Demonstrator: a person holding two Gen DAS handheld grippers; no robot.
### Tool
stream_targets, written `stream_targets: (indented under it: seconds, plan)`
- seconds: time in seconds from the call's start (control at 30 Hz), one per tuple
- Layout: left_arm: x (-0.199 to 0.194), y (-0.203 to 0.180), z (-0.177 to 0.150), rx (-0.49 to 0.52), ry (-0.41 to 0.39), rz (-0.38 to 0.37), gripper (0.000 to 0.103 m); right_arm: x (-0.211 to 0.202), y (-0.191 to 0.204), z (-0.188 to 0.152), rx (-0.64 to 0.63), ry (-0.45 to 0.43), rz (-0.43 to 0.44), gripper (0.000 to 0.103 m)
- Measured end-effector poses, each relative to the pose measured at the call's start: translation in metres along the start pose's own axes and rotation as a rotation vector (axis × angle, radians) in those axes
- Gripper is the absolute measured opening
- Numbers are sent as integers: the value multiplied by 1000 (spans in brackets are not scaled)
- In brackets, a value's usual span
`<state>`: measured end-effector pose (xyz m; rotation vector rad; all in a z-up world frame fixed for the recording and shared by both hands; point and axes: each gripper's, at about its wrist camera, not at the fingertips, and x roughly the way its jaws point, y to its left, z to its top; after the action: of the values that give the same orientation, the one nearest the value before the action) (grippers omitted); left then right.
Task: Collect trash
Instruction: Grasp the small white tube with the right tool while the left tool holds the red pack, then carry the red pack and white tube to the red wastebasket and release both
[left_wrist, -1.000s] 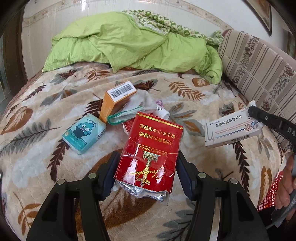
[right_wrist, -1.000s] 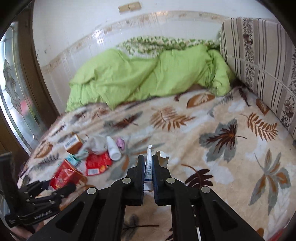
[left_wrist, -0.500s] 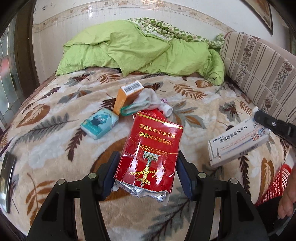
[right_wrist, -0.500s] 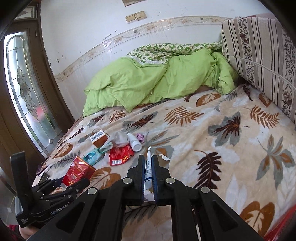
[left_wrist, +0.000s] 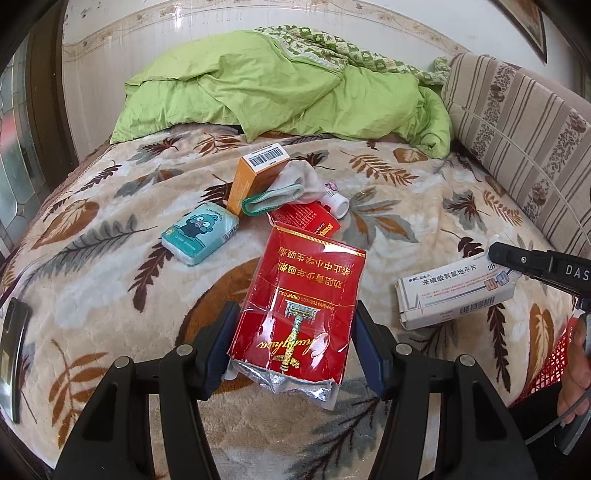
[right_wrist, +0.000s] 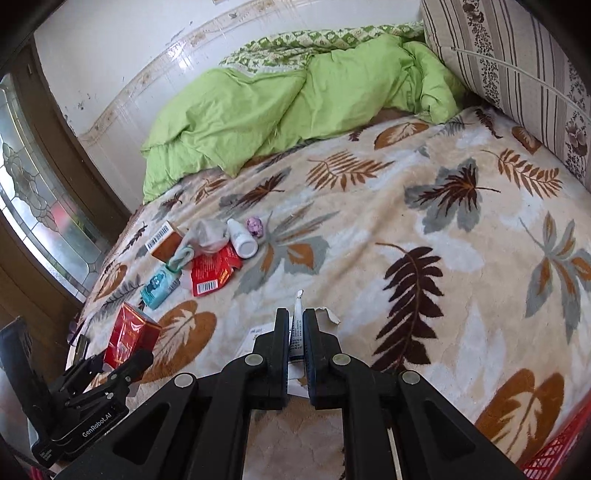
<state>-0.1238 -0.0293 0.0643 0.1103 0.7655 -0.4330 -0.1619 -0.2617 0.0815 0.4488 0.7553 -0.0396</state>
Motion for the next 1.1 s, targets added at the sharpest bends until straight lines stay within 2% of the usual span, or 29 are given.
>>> stream_targets:
  seconds: [0.23, 0.5, 0.73, 0.87, 1.1]
  plan:
    - [-1, -3, 0, 15, -9, 0, 59, -9, 15, -3, -67, -69, 6, 7]
    - [-16, -5, -1, -14, -10, -4, 59, -39, 37, -1, -111, -194, -17, 7]
    - [-57, -12, 0, -18, -24, -11, 59, -77, 57, 11, -109, -267, -5, 7]
    - [-91, -16, 7, -19, -58, -6, 59, -102, 72, 16, -129, -318, -13, 7]
    - [-133, -23, 17, -11, -90, -13, 59, -129, 88, 23, -140, -354, -38, 7]
